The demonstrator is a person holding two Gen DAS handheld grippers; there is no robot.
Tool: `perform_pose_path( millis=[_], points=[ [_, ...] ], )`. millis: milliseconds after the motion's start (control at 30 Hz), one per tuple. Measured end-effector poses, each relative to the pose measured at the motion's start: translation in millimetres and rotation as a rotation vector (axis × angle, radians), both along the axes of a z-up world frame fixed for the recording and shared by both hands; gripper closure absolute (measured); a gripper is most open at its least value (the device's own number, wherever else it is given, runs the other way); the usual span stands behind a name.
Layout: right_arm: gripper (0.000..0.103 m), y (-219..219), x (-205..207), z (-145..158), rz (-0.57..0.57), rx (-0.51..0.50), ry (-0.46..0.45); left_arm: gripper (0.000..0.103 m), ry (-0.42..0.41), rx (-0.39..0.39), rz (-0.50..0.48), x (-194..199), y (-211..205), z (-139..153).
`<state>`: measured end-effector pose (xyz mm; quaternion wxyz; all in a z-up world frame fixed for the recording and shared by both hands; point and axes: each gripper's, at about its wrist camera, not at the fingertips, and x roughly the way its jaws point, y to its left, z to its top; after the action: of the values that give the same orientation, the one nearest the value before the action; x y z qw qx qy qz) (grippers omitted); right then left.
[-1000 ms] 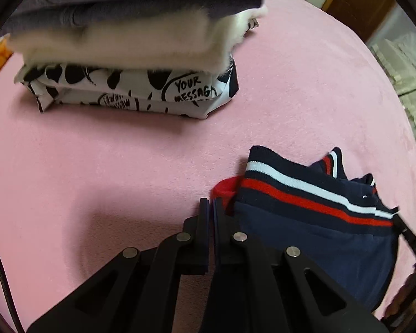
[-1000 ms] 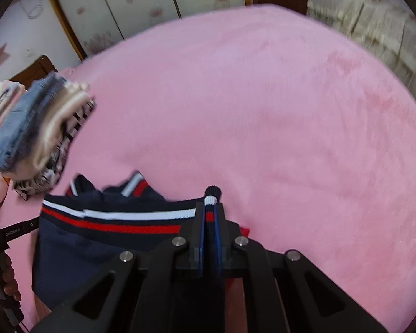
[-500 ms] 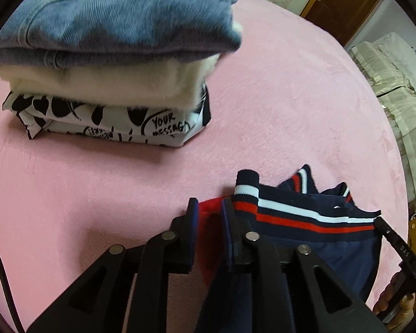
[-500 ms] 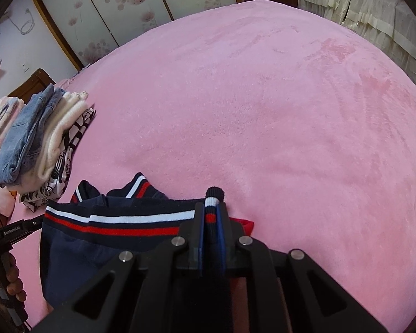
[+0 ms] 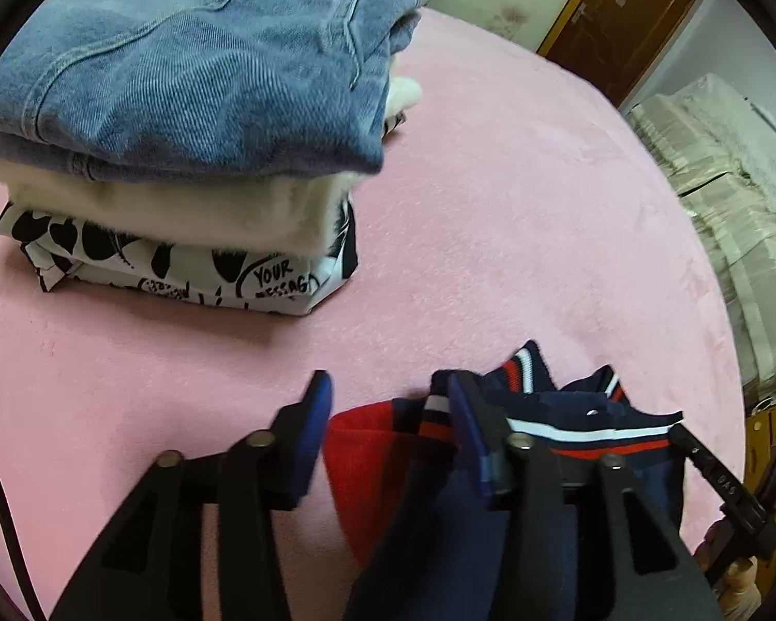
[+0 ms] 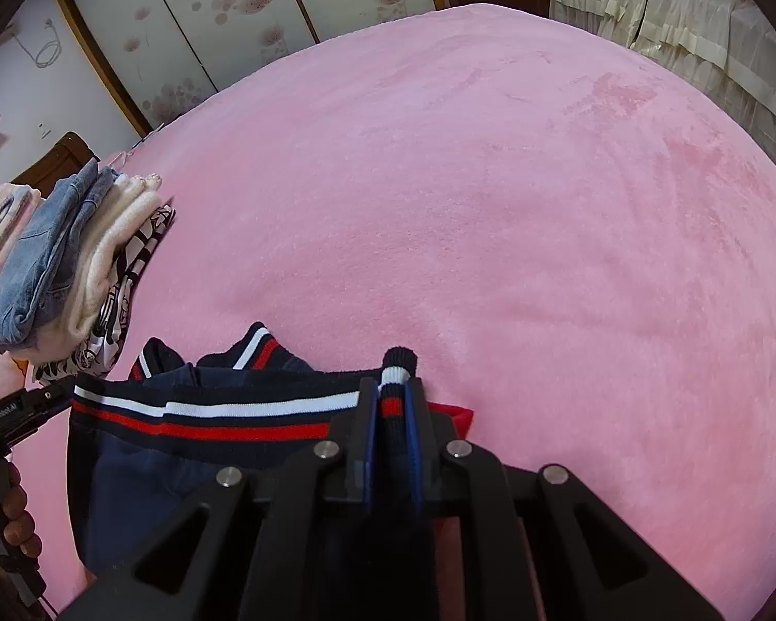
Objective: Fold large clothes
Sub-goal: 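Lay the folded hem down with both tools and open them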
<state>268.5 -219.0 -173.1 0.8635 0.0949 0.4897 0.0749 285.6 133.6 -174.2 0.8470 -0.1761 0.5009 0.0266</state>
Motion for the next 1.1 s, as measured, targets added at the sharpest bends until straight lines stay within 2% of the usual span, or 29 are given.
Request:
perform_pose_path(
  millis=[167,467,500,533,567,600,667,733,833,900,967,1100],
  points=[
    [0.092,-1,0,-1,-0.004,0.010,-0.001,0.050,-0.021,-0.024,-0.042,0,0,4],
    [0.090,-2,2,-4,0.008,0.007,0.012,0.052,0.039,-0.022,-0.201,15,-19,-29],
    [0.089,-2,3,-4,0.011,0.008,0.014,0.065,0.034,-0.017,-0.221,15,-23,-31],
    [0.087,-2,3,-5,0.016,0.011,0.013,0.086,0.034,0.013,-0.233,16,-27,-32],
    [0.087,-1,3,-6,0.021,0.003,0.011,0.096,0.031,0.059,-0.248,15,-30,-32],
    [0.087,1,3,-7,0.029,-0.009,0.012,0.097,0.026,0.099,-0.252,14,-32,-32],
    [0.096,6,2,-5,0.054,-0.070,-0.009,0.098,0.008,0.086,-0.220,11,-26,-29],
    [0.097,5,-1,4,0.046,-0.060,-0.050,0.099,-0.023,0.089,-0.159,6,-16,-22],
    [0.097,-1,-3,15,0.015,-0.014,-0.100,0.099,-0.038,0.105,-0.127,-1,-9,-21],
    [0.098,1,0,8,0.017,-0.037,-0.089,0.099,-0.007,0.114,-0.126,-2,-10,-32],
    [0.097,3,6,-12,0.015,-0.070,-0.033,0.099,0.018,0.120,-0.123,-2,-9,-45],
    [0.097,1,8,-23,0.006,-0.065,0.003,0.096,0.034,0.120,-0.130,0,-10,-49]
  ],
)
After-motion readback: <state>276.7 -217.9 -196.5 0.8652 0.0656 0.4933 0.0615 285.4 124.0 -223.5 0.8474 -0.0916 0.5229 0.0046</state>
